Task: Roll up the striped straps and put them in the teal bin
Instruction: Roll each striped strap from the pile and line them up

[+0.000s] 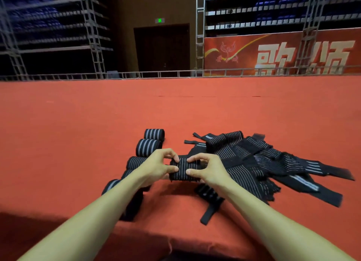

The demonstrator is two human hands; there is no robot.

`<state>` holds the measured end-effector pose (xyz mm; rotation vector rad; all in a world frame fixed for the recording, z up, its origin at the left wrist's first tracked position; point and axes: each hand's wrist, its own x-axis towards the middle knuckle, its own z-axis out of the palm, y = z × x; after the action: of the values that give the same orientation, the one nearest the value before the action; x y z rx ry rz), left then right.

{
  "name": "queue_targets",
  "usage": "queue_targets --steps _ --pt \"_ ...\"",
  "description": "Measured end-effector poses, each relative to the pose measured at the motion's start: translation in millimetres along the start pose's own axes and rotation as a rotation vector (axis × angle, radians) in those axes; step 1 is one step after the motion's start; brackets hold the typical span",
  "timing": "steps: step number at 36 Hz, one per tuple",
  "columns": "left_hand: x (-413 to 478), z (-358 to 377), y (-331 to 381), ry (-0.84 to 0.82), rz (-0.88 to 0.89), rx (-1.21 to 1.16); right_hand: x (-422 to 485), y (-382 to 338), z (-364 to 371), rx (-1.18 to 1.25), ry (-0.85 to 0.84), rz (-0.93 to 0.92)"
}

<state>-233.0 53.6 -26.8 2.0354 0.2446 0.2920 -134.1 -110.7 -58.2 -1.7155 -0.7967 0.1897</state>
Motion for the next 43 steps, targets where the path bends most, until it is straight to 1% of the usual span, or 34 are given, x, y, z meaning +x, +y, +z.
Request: queue_targets --steps 6,13,20,27,32,36,39,43 --pt "2.4 -6.7 -16.2 0.076 -0.045 0.131 8.3 7.7 21.2 -0.116 -0.009 0.023" --pt "12.6 -6.3 -24.2 0.048 -0.059 0.163 11.3 10.7 23.2 -0.183 -0.020 0.087" --pt "19.4 -3.1 -33.6 0.051 -0.075 0.241 19.5 19.2 26.2 -0.339 -0.040 0.014" --pt "26.0 -5.0 -35.3 -0.003 -0.074 0.356 23.9 24.9 22.4 -0.542 -0.105 -0.031" --pt "30.7 -4.6 -34.0 -0.055 -0.034 0.528 21.5 24.7 20.2 -0.603 -0.112 -0.005" --pt "34.7 -5.1 -36.1 -0.053 -0.009 0.673 14.2 22.8 29.2 -0.646 -0.085 -0.004" --pt "36.8 -5.7 -32.3 -0.070 0.026 0.751 12.5 19.7 31.3 -0.640 -0.065 0.006" --pt "41.0 -6.7 -18.9 -0.127 0.100 0.905 12.2 13.4 24.5 -0.597 -0.034 -0.027"
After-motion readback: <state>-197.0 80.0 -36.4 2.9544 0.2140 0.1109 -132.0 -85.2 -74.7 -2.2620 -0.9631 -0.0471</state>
